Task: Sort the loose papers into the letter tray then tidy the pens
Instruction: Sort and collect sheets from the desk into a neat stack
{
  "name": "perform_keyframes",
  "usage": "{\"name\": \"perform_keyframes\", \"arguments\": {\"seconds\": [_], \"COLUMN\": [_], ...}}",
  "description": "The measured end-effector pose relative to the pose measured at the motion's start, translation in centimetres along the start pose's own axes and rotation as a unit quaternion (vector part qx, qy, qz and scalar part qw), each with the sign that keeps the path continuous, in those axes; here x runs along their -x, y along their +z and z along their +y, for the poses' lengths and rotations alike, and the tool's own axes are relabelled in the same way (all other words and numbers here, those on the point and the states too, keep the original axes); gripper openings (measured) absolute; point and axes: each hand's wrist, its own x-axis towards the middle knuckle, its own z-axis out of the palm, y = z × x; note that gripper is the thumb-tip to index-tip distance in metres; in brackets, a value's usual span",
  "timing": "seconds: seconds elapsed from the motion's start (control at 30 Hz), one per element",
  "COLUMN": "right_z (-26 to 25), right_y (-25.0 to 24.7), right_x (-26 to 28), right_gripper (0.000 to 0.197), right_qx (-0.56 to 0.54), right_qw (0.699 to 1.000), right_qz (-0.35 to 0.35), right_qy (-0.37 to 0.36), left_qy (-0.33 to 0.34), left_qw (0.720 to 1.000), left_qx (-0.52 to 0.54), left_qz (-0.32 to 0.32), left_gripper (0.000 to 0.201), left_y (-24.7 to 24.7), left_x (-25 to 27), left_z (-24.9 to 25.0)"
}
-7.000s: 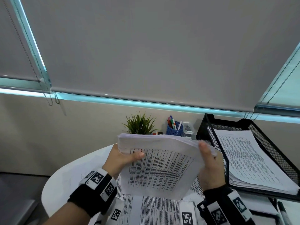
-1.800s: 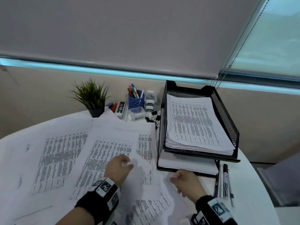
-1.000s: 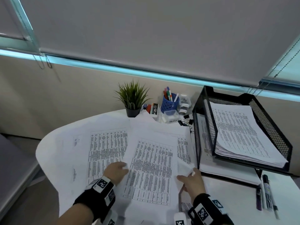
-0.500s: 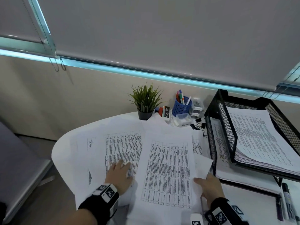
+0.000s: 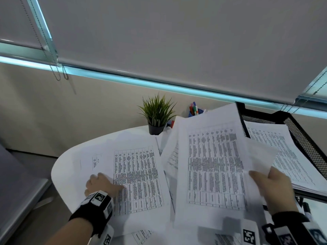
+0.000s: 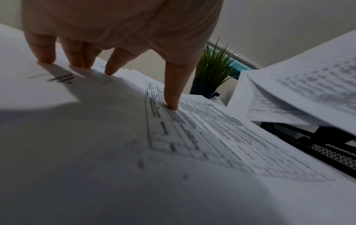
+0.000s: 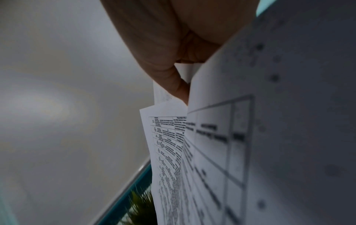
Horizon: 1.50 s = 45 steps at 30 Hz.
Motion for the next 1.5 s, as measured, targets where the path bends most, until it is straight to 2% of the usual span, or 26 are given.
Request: {"name": "perform_keyframes", "arguments": {"seconds": [0.1, 0.23, 0.3, 0.37, 0.47, 0.57, 0.63, 0.73, 0.8, 0.87, 0.93, 1.0, 1.07, 1.13, 1.2, 1.37, 1.43, 1.5], "right_z": [-2.7, -3.3, -2.7, -1.8, 1.1, 5.2, 7.9, 10.6, 10.2, 9.8, 9.4, 9.3, 9.4, 8.8, 7.9, 6.8, 6.4, 5.9], "right_y": [-1.7, -1.9, -1.0, 0.6, 4.0, 7.3, 9.2, 11.0, 11.3, 11.0, 10.5, 10.2, 10.3, 10.5, 11.0, 12.2, 12.4, 12.8], "right_x": [0.4, -0.2, -0.4, 0.0, 0.6, 0.8, 1.3, 2.3, 3.1, 3.0, 2.4, 1.4, 0.4, -0.6, -1.5, -2.7, -2.7, -1.7], "right_gripper": [0.008, 0.027, 0.021, 0.023, 0.012, 0.011, 0.007, 0.013, 0.014, 0.012, 0.027, 0.057, 0.071, 0.072, 0.071, 0.079, 0.071, 0.052], "right_qx": [-0.028, -0.052, -0.067, -0.075, -0.107, -0.118, -0.095, -0.067, -0.039, 0.0, 0.061, 0.108, 0.175, 0.229, 0.259, 0.306, 0.312, 0.315], "right_qw": [0.999, 0.998, 0.998, 0.997, 0.99, 0.984, 0.981, 0.973, 0.97, 0.973, 0.979, 0.979, 0.975, 0.968, 0.957, 0.912, 0.899, 0.891], "right_qz": [0.022, 0.026, 0.006, -0.019, -0.068, -0.074, -0.088, -0.119, -0.135, -0.121, -0.09, -0.076, -0.079, -0.087, -0.129, -0.274, -0.307, -0.326], "right_qy": [-0.025, -0.004, 0.011, 0.025, 0.057, 0.109, 0.142, 0.186, 0.199, 0.198, 0.172, 0.156, 0.109, 0.047, -0.001, -0.004, 0.015, 0.021], "left_qy": [-0.008, -0.014, -0.005, 0.004, 0.008, 0.001, 0.004, 0.009, 0.009, 0.009, 0.014, 0.028, 0.032, 0.028, 0.021, 0.03, 0.027, 0.022], "left_qw": [1.0, 0.999, 0.998, 0.998, 0.997, 0.996, 0.995, 0.994, 0.995, 0.995, 0.994, 0.991, 0.986, 0.982, 0.979, 0.973, 0.969, 0.962], "left_qx": [0.004, 0.038, 0.048, 0.051, 0.064, 0.085, 0.079, 0.081, 0.074, 0.072, 0.077, 0.105, 0.141, 0.165, 0.181, 0.193, 0.214, 0.237], "left_qz": [-0.003, -0.026, -0.042, -0.045, -0.034, -0.041, -0.058, -0.066, -0.066, -0.069, -0.075, -0.083, -0.087, -0.089, -0.089, -0.121, -0.123, -0.134], "left_gripper": [0.095, 0.091, 0.085, 0.081, 0.082, 0.08, 0.071, 0.053, 0.049, 0.047, 0.037, 0.022, 0.04, 0.061, 0.071, 0.062, 0.065, 0.065], "left_y": [-0.2, -0.4, -0.4, -0.5, -0.3, -0.5, -0.8, -1.0, -1.0, -1.2, -1.2, -1.3, -1.0, -1.1, -1.0, -0.9, -0.8, -0.5], "left_x": [-0.3, -0.9, -1.1, -1.0, -0.9, -1.1, -1.3, -1.5, -1.7, -1.7, -1.8, -1.9, -1.9, -1.6, -1.5, -1.1, -0.9, -0.6], "left_z": [0.4, 0.7, 0.7, 0.6, 0.4, 0.5, 0.7, 1.1, 1.2, 1.3, 1.5, 1.8, 2.2, 2.5, 2.6, 2.4, 2.3, 2.2]}}
